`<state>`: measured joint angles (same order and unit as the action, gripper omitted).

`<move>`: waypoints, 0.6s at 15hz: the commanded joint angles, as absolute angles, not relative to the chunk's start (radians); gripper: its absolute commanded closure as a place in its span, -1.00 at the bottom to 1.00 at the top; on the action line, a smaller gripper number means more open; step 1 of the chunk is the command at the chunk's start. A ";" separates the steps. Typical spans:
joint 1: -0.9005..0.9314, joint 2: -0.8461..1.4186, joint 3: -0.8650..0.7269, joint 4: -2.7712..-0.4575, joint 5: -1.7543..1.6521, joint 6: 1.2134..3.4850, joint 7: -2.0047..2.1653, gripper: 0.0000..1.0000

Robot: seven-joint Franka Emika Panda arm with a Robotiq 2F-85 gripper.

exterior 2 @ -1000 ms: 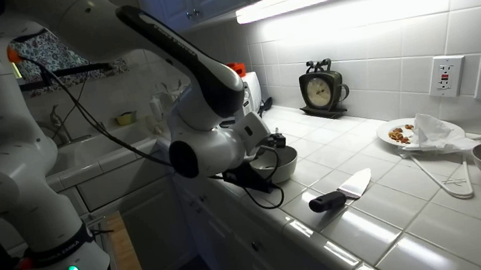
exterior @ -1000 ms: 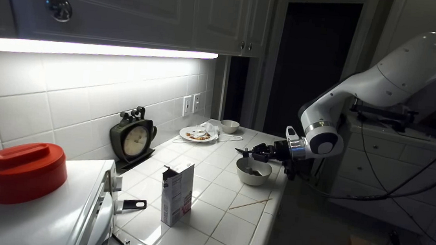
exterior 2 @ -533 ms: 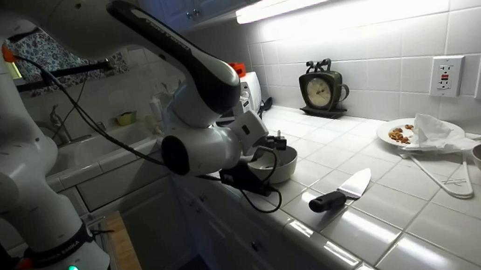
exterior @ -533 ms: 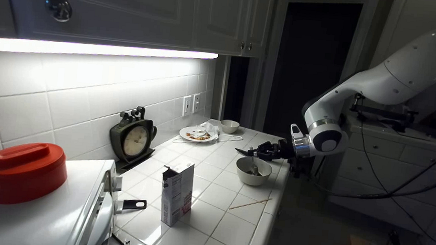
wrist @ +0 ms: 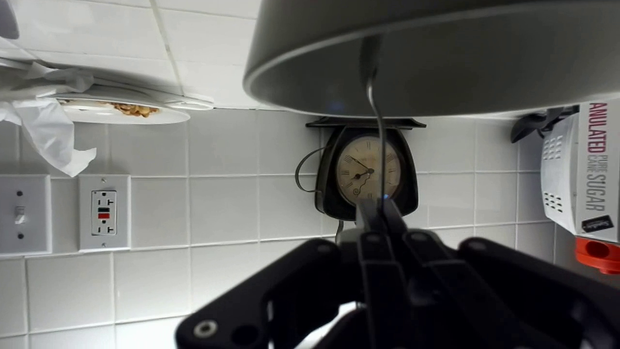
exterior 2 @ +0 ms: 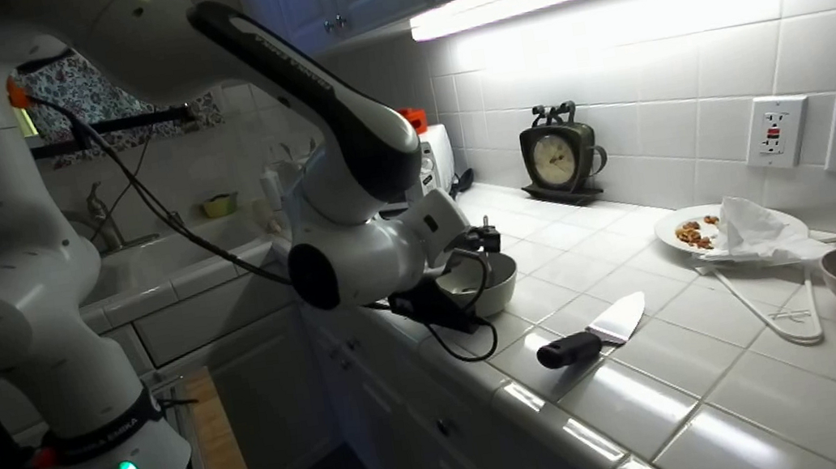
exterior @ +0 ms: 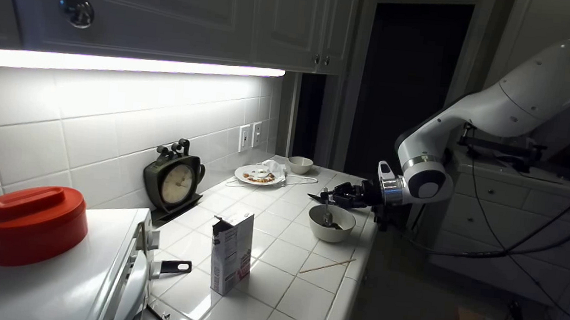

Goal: Use the spoon to stir up the contents in the bowl

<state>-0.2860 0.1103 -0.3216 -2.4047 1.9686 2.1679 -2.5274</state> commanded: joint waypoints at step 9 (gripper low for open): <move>-0.288 0.120 -0.328 -2.431 1.930 2.037 -2.501 0.98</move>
<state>-0.2858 0.1500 -0.3216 -2.4074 1.9754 2.0479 -2.5387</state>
